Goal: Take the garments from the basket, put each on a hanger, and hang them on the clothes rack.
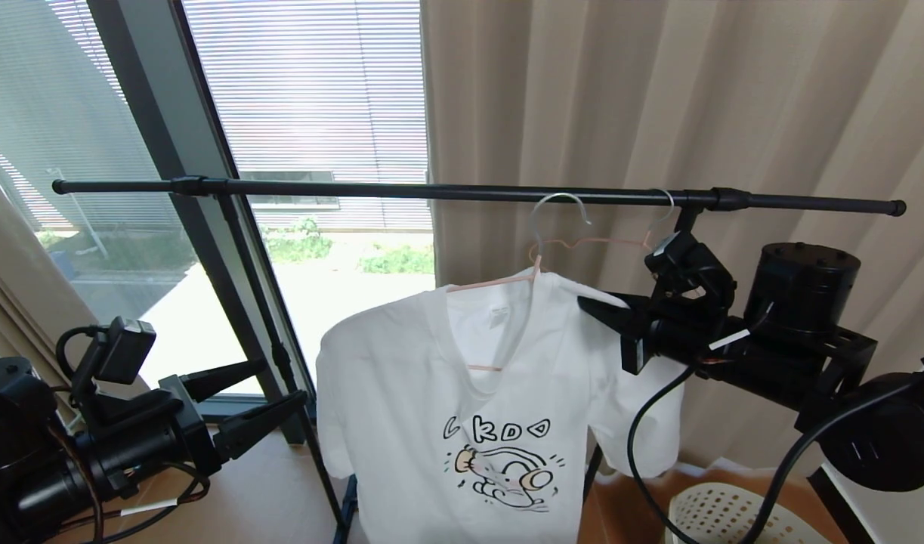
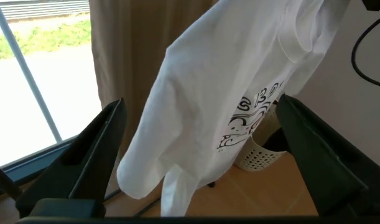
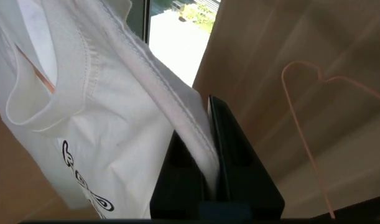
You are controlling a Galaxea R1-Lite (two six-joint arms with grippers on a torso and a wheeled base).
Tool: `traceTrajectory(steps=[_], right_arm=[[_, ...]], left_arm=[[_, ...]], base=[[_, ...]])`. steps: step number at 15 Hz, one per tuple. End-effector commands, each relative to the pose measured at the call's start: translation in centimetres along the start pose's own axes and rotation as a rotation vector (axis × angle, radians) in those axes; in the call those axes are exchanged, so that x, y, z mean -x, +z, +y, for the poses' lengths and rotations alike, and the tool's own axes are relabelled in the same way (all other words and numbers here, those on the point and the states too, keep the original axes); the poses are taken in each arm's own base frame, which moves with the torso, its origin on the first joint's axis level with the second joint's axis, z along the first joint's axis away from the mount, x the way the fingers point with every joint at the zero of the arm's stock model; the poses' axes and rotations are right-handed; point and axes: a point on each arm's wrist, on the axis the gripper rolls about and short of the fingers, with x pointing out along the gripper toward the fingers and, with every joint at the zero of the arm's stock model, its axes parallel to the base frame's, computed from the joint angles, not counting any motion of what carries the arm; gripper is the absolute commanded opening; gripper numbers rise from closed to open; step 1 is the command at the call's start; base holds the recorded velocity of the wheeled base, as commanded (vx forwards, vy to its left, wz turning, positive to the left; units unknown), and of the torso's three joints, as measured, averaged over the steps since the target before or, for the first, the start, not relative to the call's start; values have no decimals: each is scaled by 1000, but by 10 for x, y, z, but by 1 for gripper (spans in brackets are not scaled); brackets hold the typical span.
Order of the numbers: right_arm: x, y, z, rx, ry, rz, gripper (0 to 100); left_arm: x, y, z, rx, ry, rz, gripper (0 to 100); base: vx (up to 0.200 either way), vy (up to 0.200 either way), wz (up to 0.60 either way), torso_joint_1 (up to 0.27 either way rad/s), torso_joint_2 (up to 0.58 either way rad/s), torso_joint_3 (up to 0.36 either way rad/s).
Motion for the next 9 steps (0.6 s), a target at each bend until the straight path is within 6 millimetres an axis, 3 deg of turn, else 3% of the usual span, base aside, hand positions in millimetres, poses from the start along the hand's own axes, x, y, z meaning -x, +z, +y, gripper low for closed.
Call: traceTrajectory(steps=[1, 5, 9], right_arm=[[-2, -5, 6, 12, 20, 19, 0], [-7, -13, 19, 41, 63, 46, 0], [-7, -18, 28, 50, 92, 63, 0]], left_arm=[[10, 42, -23, -59, -39, -54, 100], [13, 100, -40, -54, -68, 62, 100], [-5, 117, -64, -153, -209, 196, 100]], base=[[0, 0, 0, 0, 0, 0], [0, 0, 0, 0, 0, 0], [0, 0, 0, 0, 0, 0]])
